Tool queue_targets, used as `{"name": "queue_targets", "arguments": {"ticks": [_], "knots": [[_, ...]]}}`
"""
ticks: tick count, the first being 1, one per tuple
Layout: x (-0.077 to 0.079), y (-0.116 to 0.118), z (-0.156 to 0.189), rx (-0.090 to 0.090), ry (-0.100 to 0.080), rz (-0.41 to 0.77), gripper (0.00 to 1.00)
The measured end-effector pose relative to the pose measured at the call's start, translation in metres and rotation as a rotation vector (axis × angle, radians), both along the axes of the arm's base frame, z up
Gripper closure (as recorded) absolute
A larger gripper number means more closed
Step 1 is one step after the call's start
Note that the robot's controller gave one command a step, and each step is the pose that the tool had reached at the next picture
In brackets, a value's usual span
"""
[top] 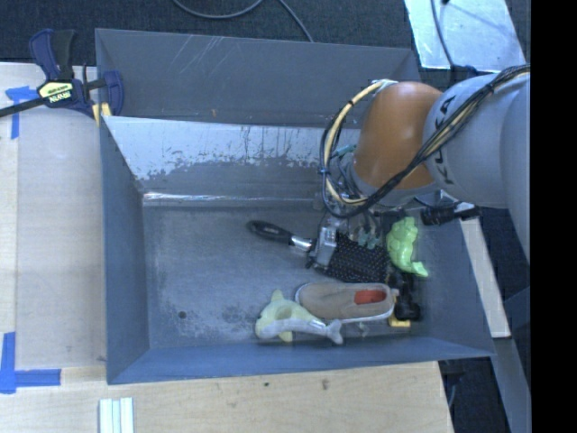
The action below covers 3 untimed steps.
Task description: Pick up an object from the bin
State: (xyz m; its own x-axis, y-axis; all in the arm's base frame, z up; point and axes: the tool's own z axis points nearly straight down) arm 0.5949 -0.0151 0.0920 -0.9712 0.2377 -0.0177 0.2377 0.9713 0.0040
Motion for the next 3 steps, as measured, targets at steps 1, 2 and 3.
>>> {"name": "queue_targets", "arguments": {"ticks": [1, 2, 3], "knots": [[0.001, 0.011, -0.018, 0.001, 0.004, 0.038, 0.00], [-0.010, 0.028, -0.021, 0.002, -0.003, -0.092, 1.00], [-0.010, 0.029, -0.021, 0.002, -0.003, -0.091, 1.00]]}}
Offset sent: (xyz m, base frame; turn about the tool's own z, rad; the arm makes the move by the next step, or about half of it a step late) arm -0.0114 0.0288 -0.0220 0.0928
